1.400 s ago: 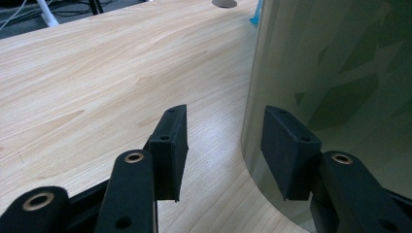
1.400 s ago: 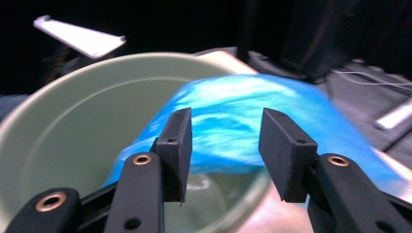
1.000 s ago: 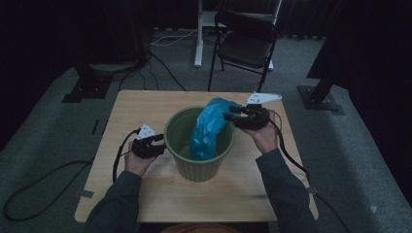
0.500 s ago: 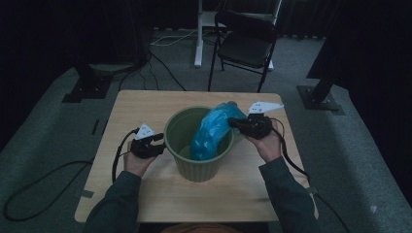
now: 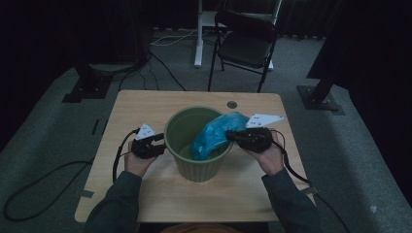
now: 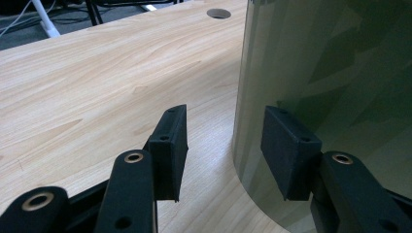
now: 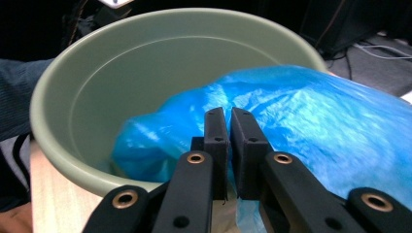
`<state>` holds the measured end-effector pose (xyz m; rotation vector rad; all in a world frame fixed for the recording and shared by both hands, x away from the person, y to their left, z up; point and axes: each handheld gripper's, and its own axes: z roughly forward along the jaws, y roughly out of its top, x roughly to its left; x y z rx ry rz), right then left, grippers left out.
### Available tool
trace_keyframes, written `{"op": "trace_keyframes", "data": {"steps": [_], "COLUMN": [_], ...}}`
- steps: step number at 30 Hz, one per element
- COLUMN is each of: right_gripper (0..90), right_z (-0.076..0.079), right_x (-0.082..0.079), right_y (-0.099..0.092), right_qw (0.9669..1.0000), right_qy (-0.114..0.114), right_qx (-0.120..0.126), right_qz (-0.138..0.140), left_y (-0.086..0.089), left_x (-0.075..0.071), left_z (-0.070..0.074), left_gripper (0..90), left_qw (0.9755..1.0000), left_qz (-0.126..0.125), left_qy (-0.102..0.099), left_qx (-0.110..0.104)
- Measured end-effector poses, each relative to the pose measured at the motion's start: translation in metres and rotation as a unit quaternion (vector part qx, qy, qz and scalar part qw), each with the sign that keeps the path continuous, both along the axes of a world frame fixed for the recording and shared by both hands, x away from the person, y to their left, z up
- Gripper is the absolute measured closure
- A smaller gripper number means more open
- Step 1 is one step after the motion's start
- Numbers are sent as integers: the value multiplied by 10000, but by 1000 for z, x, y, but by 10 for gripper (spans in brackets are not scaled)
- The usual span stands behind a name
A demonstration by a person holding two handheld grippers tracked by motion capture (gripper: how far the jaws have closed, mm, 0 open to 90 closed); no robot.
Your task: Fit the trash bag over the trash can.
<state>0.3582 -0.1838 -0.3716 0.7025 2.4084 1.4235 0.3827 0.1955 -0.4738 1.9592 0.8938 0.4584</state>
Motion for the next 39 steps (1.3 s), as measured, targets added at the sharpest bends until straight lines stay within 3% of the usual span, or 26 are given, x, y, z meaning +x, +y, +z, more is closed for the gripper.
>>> {"op": "trace_keyframes", "data": {"steps": [3, 9, 11, 14, 17, 28, 30, 35, 39], "right_gripper": [735, 615, 597, 541, 528, 473, 508, 811, 900], "right_z": [3, 16, 17, 16, 10, -10, -14, -17, -11], "right_x": [0, 0, 0, 4, 6, 5, 8, 16, 18], "right_y": [4, -17, -21, -43, -55, -76, -78, -78, -74], "right_qw": [9999, 9987, 9984, 9971, 9967, 9983, 9980, 9977, 9982], "right_qy": [-79, -258, -248, -207, -104, 111, 229, 376, 242], "right_qx": [14, 412, 441, 407, 406, 51, 15, 70, 98], "right_qz": [104, -179, -237, -605, -688, -577, -595, -561, -542], "left_y": [0, 1, 1, 0, 0, 1, 1, 4, 7], "left_x": [0, 0, 0, 0, 0, 0, 0, -2, -3], "left_z": [0, 0, 0, 0, 0, 0, 1, 7, 12], "left_gripper": [524, 524, 524, 524, 524, 524, 524, 524, 522], "left_qw": [10000, 10000, 10000, 10000, 10000, 10000, 10000, 9998, 9997], "left_qz": [-3, 2, 2, -6, -3, 1, 3, -32, -49], "left_qy": [-3, -14, -8, 2, 1, -11, -7, -19, -52], "left_qx": [-18, -21, -19, -15, -25, -29, -30, -201, -231]}}
